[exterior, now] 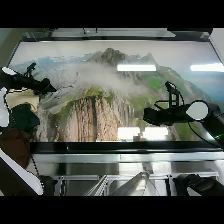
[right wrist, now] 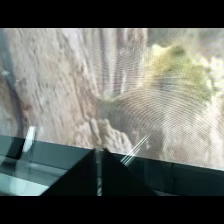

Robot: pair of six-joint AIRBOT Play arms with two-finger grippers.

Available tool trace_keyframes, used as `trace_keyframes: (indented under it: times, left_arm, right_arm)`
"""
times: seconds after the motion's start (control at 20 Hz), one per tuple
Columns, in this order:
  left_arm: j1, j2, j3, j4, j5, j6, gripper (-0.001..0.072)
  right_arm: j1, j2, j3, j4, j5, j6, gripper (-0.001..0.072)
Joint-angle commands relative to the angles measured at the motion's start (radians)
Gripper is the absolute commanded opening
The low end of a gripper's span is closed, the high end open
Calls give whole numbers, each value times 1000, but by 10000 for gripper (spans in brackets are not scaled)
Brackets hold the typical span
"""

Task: Fold the shirts.

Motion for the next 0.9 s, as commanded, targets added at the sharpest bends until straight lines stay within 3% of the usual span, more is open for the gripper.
trace_keyframes:
  times: [0.0,0.2,0.5,0.55,0.6,0.7,0.75,0.8,0.85]
  left_arm:
    - [-18,14,93,-261,-180,11,1]
    - [-143,206,68,-552,-353,46,1]
    - [-460,515,-204,-499,-340,84,4]
    - [-506,548,-251,-449,-296,61,103]
    - [-546,571,-285,-382,-245,42,291]
    - [-601,597,-309,-258,-160,40,292]
    - [-618,603,-309,-207,-140,17,292]
    - [-623,607,-309,-180,-122,-5,292]
    - [-619,610,-309,-161,-121,-35,291]
  right_arm:
    - [0,3,2,10,-2,-31,17]
    - [0,20,60,40,0,-150,17]
    - [-85,140,91,-61,167,-157,17]
    - [-116,167,90,-98,189,-156,17]
    - [-155,191,90,-123,201,-157,18]
    - [-242,211,90,-126,222,-157,26]
    - [-283,210,90,-125,240,-158,94]
    - [-317,204,90,-125,255,-161,353]
    - [-340,196,90,-121,261,-193,481]
